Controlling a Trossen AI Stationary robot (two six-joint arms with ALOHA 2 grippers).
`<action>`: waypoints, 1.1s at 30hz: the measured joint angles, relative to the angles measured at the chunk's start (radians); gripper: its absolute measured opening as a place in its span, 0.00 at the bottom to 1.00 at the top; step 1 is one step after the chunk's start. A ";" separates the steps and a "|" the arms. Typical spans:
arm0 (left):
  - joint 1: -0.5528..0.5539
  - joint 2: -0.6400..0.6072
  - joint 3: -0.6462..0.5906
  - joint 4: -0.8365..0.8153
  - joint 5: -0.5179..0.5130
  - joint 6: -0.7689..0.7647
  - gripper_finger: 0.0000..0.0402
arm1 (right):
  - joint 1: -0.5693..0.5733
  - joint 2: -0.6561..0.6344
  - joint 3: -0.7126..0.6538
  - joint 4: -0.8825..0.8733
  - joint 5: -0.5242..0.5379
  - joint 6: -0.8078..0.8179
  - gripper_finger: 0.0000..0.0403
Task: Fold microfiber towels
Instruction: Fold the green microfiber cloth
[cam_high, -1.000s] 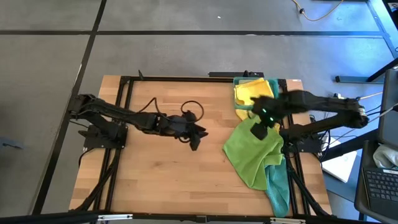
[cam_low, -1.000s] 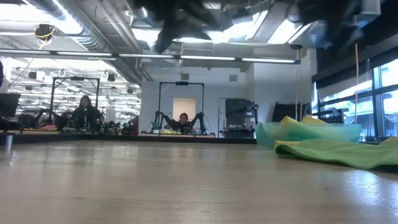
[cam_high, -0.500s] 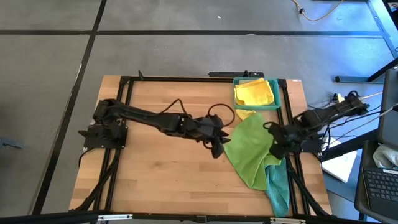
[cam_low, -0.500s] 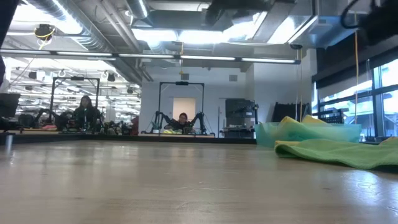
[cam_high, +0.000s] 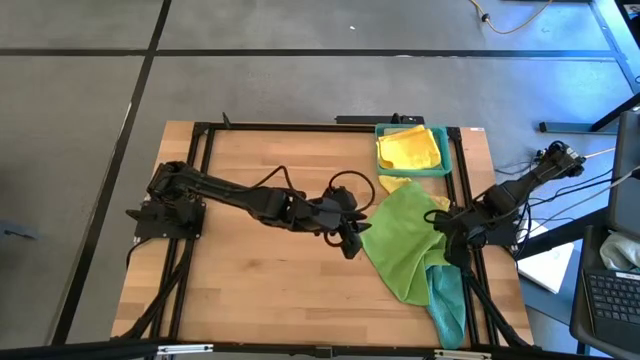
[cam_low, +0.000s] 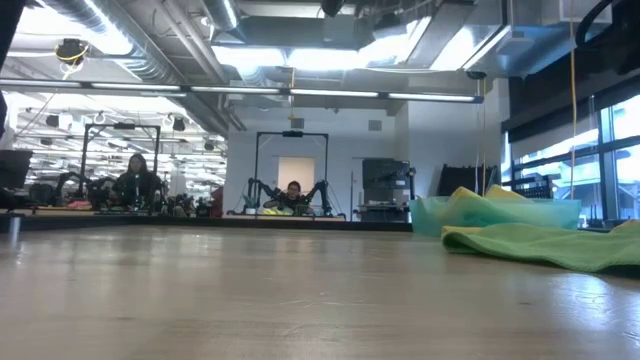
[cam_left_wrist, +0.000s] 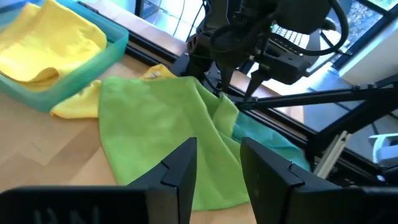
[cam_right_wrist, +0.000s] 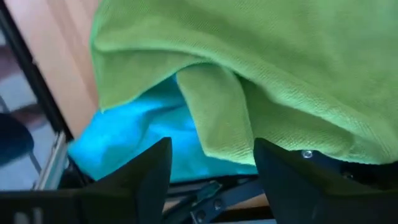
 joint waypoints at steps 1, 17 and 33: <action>-0.004 0.000 0.000 0.000 0.000 -0.013 0.29 | 0.000 0.000 0.000 0.000 -0.010 -0.024 0.55; -0.047 0.000 0.000 -0.007 -0.008 -0.046 0.29 | -0.008 0.276 0.000 0.119 -0.028 -0.175 0.52; -0.067 0.000 0.000 -0.072 0.066 0.000 0.29 | -0.017 0.616 0.000 0.286 0.050 -0.602 0.59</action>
